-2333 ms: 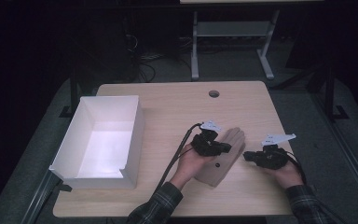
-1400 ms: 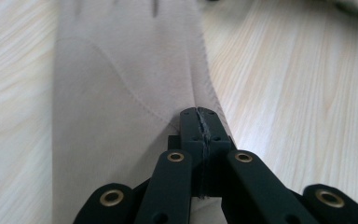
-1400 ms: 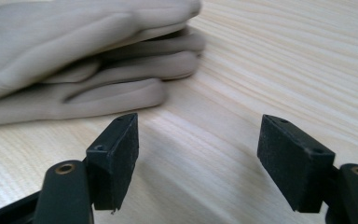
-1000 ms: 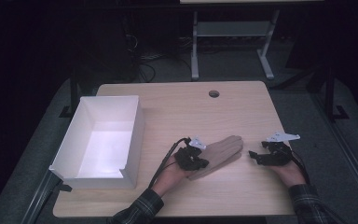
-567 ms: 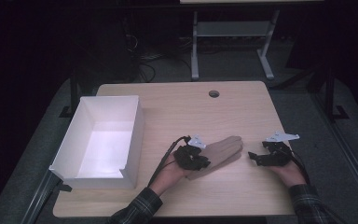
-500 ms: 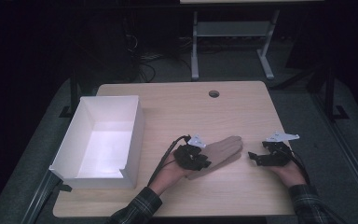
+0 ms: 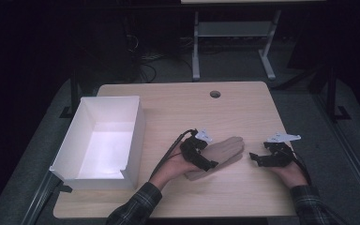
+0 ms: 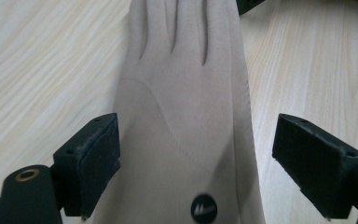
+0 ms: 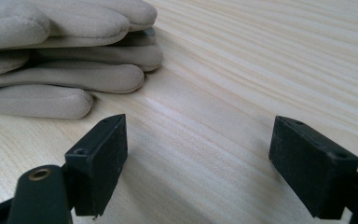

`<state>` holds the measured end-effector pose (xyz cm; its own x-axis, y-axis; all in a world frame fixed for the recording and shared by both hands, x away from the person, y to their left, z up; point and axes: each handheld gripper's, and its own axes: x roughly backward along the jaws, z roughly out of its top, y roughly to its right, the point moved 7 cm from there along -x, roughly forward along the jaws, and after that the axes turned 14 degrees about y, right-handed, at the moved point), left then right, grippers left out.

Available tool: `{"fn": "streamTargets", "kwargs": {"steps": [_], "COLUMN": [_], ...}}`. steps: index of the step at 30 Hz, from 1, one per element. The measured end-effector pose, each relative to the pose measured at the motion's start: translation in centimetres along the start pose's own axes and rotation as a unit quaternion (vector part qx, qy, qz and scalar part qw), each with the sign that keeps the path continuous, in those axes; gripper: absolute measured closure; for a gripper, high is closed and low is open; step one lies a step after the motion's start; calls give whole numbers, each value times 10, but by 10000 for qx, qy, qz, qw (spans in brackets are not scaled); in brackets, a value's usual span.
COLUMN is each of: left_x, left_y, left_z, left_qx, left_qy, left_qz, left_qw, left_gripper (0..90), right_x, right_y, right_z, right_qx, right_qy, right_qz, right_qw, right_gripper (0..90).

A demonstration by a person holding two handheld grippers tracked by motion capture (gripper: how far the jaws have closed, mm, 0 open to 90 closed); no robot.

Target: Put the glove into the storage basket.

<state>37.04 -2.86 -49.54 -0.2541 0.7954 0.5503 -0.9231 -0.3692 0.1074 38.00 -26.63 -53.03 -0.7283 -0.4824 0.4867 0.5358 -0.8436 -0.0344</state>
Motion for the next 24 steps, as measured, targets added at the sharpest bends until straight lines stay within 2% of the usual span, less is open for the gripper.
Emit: {"fn": "streamTargets", "kwargs": {"steps": [7, 9, 14, 18, 22, 23, 24], "left_x": [-16, -17, -17, -22, -25, -27, -26], "left_y": [-3, -5, -10, -6, -4, -2, -3], "left_z": [-2, -3, -3, -8, -14, -14, -15], "left_qx": [-78, -122, -60, -45, -219, -198, -290], "left_qy": [-1, 19, 57, -54, -266, -253, -302], "left_qz": [81, 125, 101, 56, 102, 149, 136], "left_qw": [9999, 9998, 9999, 10000, 9994, 9994, 9990], "left_gripper": [130, 129, 128, 128, 128, 128, 127], "right_x": [0, 0, 0, 0, 0, 0, 0], "right_y": [0, 0, 0, 0, 0, 0, 0], "right_z": [0, 0, 0, 0, 0, 0, 0], "right_qx": [5, 17, 18, 18, 30, 26, 21], "right_qy": [0, -4, -3, -3, 1, -1, -3], "right_qz": [-2, 1, 1, 0, 3, 3, 0], "right_qw": [10000, 10000, 10000, 10000, 10000, 10000, 10000], "right_gripper": [188, 188, 188, 188, 188, 188, 188]}}
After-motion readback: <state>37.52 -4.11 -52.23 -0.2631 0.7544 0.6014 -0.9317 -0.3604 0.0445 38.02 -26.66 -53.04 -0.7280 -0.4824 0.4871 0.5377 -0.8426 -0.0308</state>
